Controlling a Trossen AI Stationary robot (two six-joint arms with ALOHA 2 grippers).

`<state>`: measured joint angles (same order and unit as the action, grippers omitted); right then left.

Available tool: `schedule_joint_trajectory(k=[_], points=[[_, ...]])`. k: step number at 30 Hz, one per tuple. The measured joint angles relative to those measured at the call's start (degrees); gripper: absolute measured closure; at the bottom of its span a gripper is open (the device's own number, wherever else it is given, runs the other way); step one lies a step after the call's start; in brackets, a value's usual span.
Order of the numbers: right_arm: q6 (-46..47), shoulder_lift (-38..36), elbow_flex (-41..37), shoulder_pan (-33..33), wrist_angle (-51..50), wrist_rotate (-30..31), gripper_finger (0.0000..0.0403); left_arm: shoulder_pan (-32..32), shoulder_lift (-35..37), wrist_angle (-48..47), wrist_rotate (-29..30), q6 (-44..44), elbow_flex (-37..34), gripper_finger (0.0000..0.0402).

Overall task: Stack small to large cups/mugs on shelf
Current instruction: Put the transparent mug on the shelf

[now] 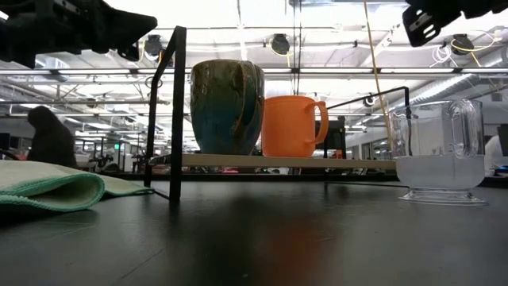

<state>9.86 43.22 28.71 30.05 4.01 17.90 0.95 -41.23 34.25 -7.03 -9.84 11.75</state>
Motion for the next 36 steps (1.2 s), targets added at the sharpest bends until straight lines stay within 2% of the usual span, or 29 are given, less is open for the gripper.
schedule_joint_trajectory(k=[4,7,12,15,21,33,36], points=[[3.54,2.98,2.26,-1.24,-5.80,-4.45,0.0402,0.00,0.00,0.05,0.00,0.45,0.00,0.0394],[6.36,5.06,4.37,-1.64,-11.20,-4.73,0.0390,0.00,0.00,0.01,0.02,1.05,0.00,0.0397],[9.50,8.19,8.46,-1.64,-17.92,-5.17,0.0339,0.00,0.00,-0.02,0.02,1.65,0.00,0.0393],[11.20,10.07,10.51,-2.15,-20.68,-9.04,0.0301,0.00,0.00,-0.04,0.04,1.59,0.00,0.0392],[15.01,15.49,14.45,-6.35,-27.11,-10.86,0.0251,0.00,0.00,-0.17,0.04,1.59,0.00,0.0394],[16.26,25.29,19.37,-14.32,-33.34,-21.07,0.0239,0.00,0.00,-1.60,-0.07,1.58,0.00,0.0389],[17.34,26.35,19.37,-15.17,-34.49,-21.20,0.0238,0.00,0.02,-1.62,-0.26,1.58,0.00,0.0391]])
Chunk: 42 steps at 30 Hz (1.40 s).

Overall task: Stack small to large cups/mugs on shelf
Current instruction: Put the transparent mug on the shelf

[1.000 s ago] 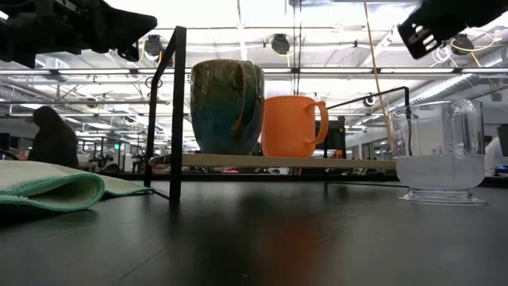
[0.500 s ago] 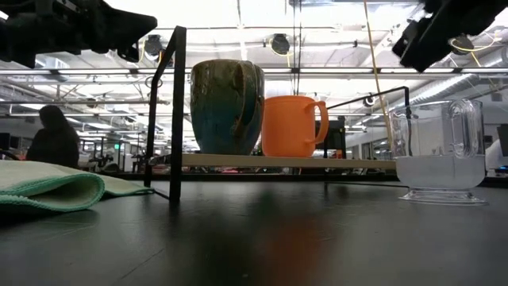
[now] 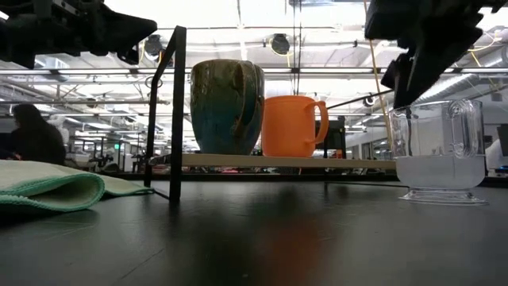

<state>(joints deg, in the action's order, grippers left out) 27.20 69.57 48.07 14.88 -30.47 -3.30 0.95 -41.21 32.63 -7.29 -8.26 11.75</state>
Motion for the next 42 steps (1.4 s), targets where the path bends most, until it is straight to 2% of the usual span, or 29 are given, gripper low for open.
schedule_joint_trajectory(k=[4,12,24,30,35,42], points=[[0.81,1.30,0.00,-0.68,-0.22,-2.50,0.0238,0.00,-0.02,-0.40,-0.11,0.01,0.00,0.0398],[3.57,3.31,0.00,-0.64,-0.22,-3.03,0.0238,0.00,-0.02,-0.36,-0.18,-0.01,0.00,0.0374],[5.12,5.47,0.00,-0.66,-1.08,-3.12,0.0238,0.00,-0.02,-0.31,-0.20,-0.04,0.00,0.0399],[4.39,5.67,-0.02,-0.66,-1.08,-3.10,0.0242,0.00,-0.02,-0.23,-0.22,-0.01,0.00,0.0378],[2.42,7.03,-0.02,-0.66,-1.14,-3.10,0.0274,0.00,-0.02,-0.25,-0.22,0.03,0.00,0.0370],[-2.28,8.93,-0.07,-0.66,-1.33,-3.10,0.0348,0.00,-0.02,-0.25,-0.24,0.02,0.00,0.0371]])
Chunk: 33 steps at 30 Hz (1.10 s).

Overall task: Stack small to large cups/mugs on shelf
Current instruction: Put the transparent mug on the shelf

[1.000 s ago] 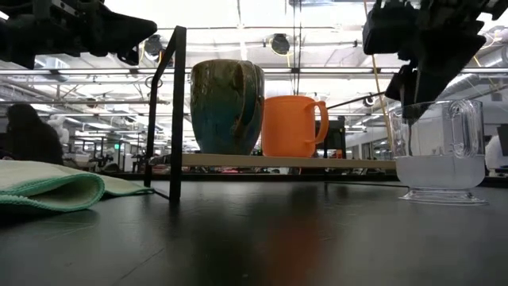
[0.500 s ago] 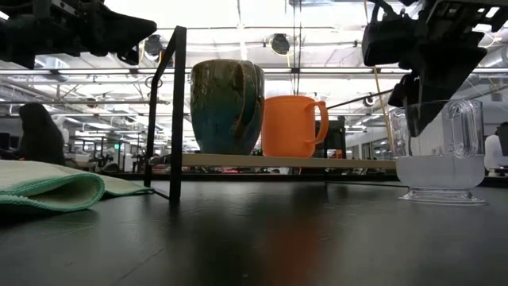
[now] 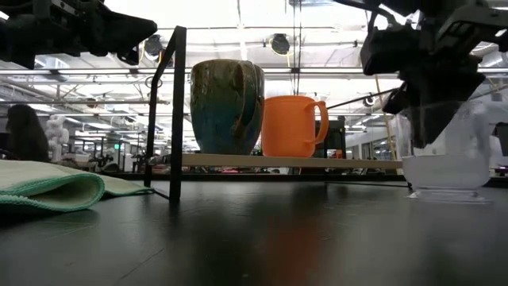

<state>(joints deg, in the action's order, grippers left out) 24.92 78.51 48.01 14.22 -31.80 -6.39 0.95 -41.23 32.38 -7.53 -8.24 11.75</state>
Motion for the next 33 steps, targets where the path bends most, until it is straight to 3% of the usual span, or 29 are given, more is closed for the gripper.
schedule_joint_trajectory(k=[5,20,33], points=[[-4.26,-0.03,0.00,0.00,0.00,0.06,0.0397,0.00,0.00,-0.04,0.00,0.20,0.00,0.0371],[-23.77,-1.29,0.00,1.58,0.67,0.66,0.0402,0.00,0.00,-1.26,0.00,1.17,0.00,0.0371],[-24.83,-3.46,2.17,1.55,-4.36,0.85,0.0402,0.00,0.00,-1.37,0.01,1.47,0.00,0.0371]])
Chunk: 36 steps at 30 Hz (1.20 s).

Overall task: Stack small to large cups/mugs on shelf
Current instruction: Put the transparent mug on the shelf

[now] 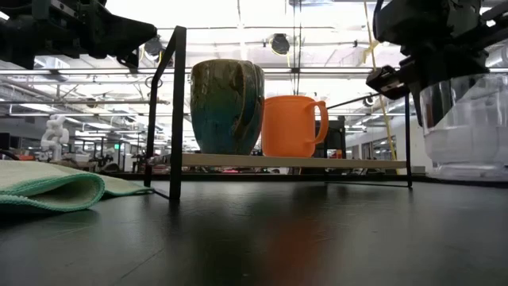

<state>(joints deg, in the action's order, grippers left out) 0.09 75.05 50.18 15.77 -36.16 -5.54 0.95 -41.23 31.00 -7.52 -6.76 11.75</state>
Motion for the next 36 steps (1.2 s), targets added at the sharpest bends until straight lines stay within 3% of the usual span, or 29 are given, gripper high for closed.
schedule_joint_trajectory(k=[14,22,36], points=[[-10.90,0.00,11.13,-5.46,-10.89,0.05,0.0403,0.00,0.00,-0.18,0.01,0.96,0.00,0.0371],[-17.71,0.01,11.49,-10.45,-17.28,4.50,0.0403,0.00,0.00,-0.92,0.03,1.07,0.02,0.0371],[-28.88,0.02,11.49,-17.50,-14.44,4.45,0.0403,0.00,0.00,-0.90,0.04,1.02,0.02,0.0371]])
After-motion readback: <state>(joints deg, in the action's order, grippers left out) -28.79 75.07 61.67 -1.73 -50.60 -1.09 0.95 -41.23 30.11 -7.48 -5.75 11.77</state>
